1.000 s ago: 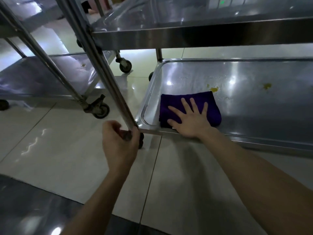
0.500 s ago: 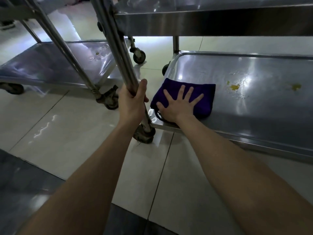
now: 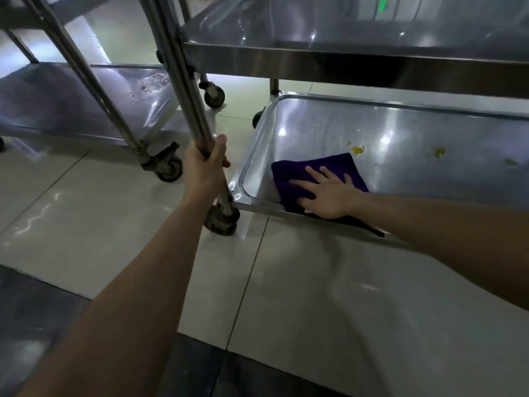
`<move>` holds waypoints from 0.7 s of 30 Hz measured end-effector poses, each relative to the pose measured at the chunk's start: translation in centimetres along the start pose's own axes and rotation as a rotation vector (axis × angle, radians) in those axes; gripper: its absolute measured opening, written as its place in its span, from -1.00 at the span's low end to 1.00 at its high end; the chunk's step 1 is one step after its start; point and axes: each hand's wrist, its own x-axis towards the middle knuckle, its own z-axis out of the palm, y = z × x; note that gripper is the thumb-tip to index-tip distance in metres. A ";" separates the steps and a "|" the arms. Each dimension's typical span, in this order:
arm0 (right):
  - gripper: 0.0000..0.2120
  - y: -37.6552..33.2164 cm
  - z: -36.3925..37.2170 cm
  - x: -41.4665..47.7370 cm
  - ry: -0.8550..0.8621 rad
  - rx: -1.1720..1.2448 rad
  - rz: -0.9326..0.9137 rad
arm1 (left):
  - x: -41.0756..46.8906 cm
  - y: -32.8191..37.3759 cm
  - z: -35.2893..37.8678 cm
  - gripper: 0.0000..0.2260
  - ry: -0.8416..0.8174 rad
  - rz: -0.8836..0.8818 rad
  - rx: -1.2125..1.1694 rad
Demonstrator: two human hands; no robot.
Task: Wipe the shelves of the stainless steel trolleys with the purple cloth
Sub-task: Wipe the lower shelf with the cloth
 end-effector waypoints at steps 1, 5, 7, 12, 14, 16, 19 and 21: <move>-0.38 1.3 0.2 -0.6 0.005 0.008 0.012 | 0.1 0.0 0.1 -0.79 0.014 -0.017 0.012; -0.38 3.0 2.7 -2.3 0.153 0.092 0.019 | -2.8 0.0 0.0 -0.47 0.395 0.040 0.301; -0.38 2.1 4.0 -2.2 0.268 0.085 0.016 | -6.4 -0.5 0.9 -0.49 0.373 0.314 0.515; -0.34 1.6 5.3 -1.7 0.385 0.058 0.017 | -6.8 -0.4 6.3 -0.04 -0.509 0.293 0.952; -0.39 1.6 5.4 -1.9 0.397 0.063 0.016 | -4.2 0.5 8.2 0.10 -0.660 0.122 1.109; -0.41 1.9 5.7 -2.5 0.410 0.075 0.020 | -2.3 0.9 9.1 0.03 -0.780 0.040 1.194; -0.40 5.0 6.3 -4.9 0.425 0.111 0.075 | -1.1 0.4 9.4 -0.02 -0.841 -0.001 1.173; -0.38 8.7 6.8 -7.4 0.440 0.132 0.166 | -1.1 0.0 9.5 -0.03 -0.824 0.026 1.159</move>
